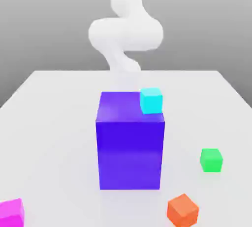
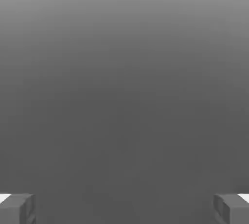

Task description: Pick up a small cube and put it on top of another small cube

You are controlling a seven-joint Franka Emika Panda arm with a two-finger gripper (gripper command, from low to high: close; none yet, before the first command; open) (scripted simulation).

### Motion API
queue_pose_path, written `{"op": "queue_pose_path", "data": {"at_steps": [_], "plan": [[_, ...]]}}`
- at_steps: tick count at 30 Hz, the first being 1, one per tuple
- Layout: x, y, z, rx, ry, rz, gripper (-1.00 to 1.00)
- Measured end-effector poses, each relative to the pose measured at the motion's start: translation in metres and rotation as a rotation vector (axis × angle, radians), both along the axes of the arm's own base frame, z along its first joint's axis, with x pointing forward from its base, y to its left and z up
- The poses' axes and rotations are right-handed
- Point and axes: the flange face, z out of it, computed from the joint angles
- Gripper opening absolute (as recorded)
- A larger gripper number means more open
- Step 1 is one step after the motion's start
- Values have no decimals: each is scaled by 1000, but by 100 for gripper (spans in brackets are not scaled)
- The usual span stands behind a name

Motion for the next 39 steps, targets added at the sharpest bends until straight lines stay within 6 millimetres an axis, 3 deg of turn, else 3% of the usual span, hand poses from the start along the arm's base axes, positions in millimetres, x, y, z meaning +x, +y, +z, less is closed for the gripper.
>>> {"op": "queue_pose_path", "data": {"at_steps": [8, 16, 20, 23, 29, 34, 35, 39], "plan": [[86, -63, -106, 128, 185, -271, 0], [130, -137, -233, 249, 355, -554, 0], [133, -182, -302, 311, 433, -716, 0], [131, -204, -356, 352, 494, -818, 0], [108, -246, -466, 431, 611, -1039, 0], [100, -255, -544, 448, 637, -1091, 0], [100, -255, -553, 448, 637, -1092, -100], [100, -255, -553, 448, 636, -1092, -100]]}}
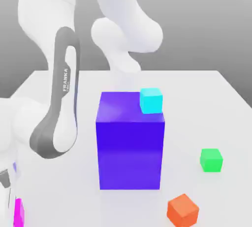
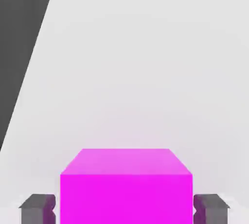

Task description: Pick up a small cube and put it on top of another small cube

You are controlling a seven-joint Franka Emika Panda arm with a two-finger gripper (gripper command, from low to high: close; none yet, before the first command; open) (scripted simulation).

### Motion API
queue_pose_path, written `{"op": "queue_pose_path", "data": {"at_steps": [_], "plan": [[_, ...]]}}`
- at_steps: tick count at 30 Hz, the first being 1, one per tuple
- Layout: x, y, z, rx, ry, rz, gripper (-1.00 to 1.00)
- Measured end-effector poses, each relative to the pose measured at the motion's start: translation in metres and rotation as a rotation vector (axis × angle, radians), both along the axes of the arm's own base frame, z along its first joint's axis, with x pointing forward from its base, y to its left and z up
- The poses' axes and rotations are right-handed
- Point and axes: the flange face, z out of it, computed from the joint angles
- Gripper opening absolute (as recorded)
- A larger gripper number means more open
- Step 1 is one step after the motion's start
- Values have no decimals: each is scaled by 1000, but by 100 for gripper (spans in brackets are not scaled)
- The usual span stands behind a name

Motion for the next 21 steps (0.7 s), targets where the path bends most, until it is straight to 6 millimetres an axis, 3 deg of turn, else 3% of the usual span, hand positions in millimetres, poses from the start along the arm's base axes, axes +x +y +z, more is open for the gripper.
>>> {"op": "queue_pose_path", "data": {"at_steps": [3, 7, 8, 11, 15, 18, 21], "plan": [[0, 0, 1, 0, 0, -1, -100], [1, 0, 51, -1, -2, 2, -100], [11, 10, 62, -4, -18, 39, -100], [36, 80, 84, 10, -54, 221, -100], [45, 180, 102, 32, -84, 466, -100], [38, 255, 115, 45, -104, 657, -100], [13, 330, 124, 54, -111, 860, -100]]}}
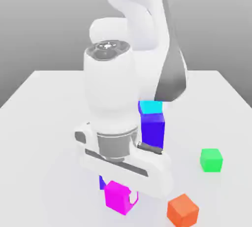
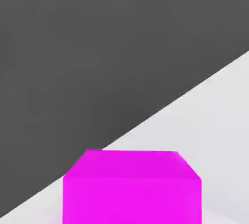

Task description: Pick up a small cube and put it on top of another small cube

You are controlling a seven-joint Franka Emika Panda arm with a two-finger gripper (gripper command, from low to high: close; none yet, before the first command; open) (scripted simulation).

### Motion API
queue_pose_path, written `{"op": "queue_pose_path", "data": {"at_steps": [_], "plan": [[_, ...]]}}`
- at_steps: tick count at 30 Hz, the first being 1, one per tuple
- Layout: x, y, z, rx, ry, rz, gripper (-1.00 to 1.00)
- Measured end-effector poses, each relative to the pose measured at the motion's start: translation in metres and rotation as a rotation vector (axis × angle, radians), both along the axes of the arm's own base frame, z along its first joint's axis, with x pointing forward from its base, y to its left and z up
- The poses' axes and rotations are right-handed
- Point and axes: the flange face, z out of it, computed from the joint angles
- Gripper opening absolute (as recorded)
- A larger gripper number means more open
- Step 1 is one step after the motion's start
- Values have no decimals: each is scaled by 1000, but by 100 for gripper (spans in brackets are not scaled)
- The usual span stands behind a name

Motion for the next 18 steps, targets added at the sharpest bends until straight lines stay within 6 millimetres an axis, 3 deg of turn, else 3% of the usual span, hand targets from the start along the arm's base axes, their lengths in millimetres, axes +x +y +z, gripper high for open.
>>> {"op": "queue_pose_path", "data": {"at_steps": [1, 3, 5, 6, 7, 8, 15, 16, 18], "plan": [[-13, 27, 2, -2, -1, 78, -100], [-57, 105, 5, -13, -2, 304, -100], [-120, 175, 5, -38, -1, 557, -100], [-154, 200, 4, -55, 0, 677, -100], [-182, 203, -3, -85, 17, 743, -100], [-194, 201, -11, -103, 26, 770, -100], [-203, 198, -69, -121, 33, 789, -100], [-204, 198, -75, -120, 34, 790, 100], [-204, 198, -75, -120, 34, 790, 100]]}}
